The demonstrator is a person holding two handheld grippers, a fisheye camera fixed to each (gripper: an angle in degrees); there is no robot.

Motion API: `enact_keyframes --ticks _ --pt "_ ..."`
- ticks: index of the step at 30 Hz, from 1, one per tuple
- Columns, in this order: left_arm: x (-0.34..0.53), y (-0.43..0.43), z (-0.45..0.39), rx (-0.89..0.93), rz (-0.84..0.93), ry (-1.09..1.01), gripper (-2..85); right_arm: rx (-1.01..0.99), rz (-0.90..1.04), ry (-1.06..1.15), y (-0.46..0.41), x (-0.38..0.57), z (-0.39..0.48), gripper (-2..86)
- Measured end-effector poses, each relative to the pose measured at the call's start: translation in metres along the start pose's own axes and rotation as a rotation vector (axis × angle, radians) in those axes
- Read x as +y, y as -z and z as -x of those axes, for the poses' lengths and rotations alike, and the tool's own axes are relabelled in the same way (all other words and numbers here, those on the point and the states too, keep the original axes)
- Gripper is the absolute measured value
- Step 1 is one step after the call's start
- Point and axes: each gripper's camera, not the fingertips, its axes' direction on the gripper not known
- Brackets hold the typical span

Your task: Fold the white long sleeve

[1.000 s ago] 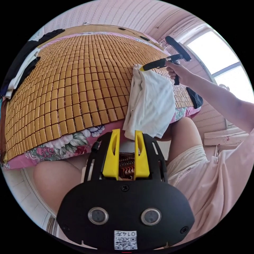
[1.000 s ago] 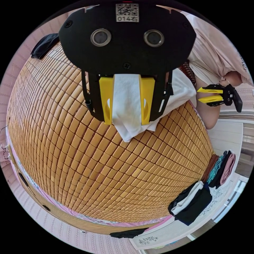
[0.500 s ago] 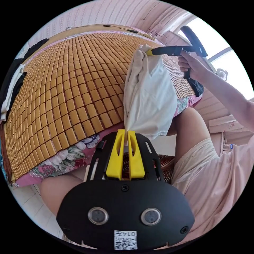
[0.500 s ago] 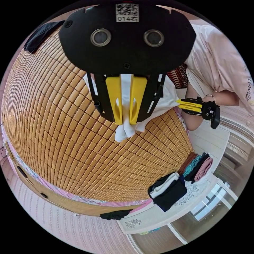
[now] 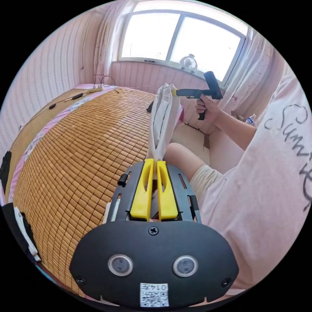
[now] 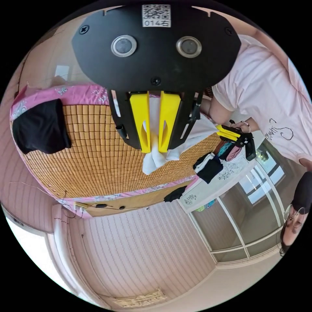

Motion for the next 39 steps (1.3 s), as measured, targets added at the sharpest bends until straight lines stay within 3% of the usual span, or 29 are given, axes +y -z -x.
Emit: enact_keyframes --ticks 5,8,11,13,17,21,25,28,33,35,39 --pt "-0.1 -0.045 -0.008 0.224 -0.067 -0.079 -0.8 0.209 -0.039 -0.068 0.094 -0.019 -0.059 3.8" --pt "-0.177 -0.094 -0.012 0.322 -0.09 -0.108 -0.4 0.373 0.066 -0.087 0.114 -0.073 -0.116 4.5" --pt "-0.261 -0.166 -0.014 0.256 -0.023 -0.114 2.0 0.493 0.219 -0.211 0.084 -0.145 -0.215 7.6" --pt "-0.296 -0.218 -0.003 0.138 0.051 -0.025 3.9 0.692 0.282 -0.359 0.044 -0.17 -0.292 9.5" --pt "-0.301 -0.281 0.016 0.072 0.275 0.053 5.5 0.674 0.342 -0.436 0.004 -0.141 -0.326 12.7" --pt "-0.229 -0.234 0.003 0.081 0.256 -0.043 5.7 0.627 0.263 -0.295 -0.013 -0.028 -0.242 12.4" --pt "-0.142 -0.157 -0.022 0.017 0.226 -0.03 6.3 0.538 0.328 -0.381 -0.044 0.123 -0.133 12.2" --pt "-0.083 -0.088 -0.051 -0.093 0.228 0.055 7.4 0.402 0.325 -0.429 -0.061 0.177 -0.054 12.3" --pt "-0.03 0.034 -0.082 -0.169 0.049 0.27 8.6 0.242 0.193 -0.14 -0.087 0.13 0.073 12.6" --pt "-0.019 0.074 -0.093 -0.17 -0.052 0.303 8.8 0.185 0.163 0.004 -0.099 0.103 0.12 13.1" --pt "0.011 0.15 -0.134 -0.371 -0.158 0.274 9.2 0.132 0.107 0.245 -0.126 0.084 0.232 13.3"
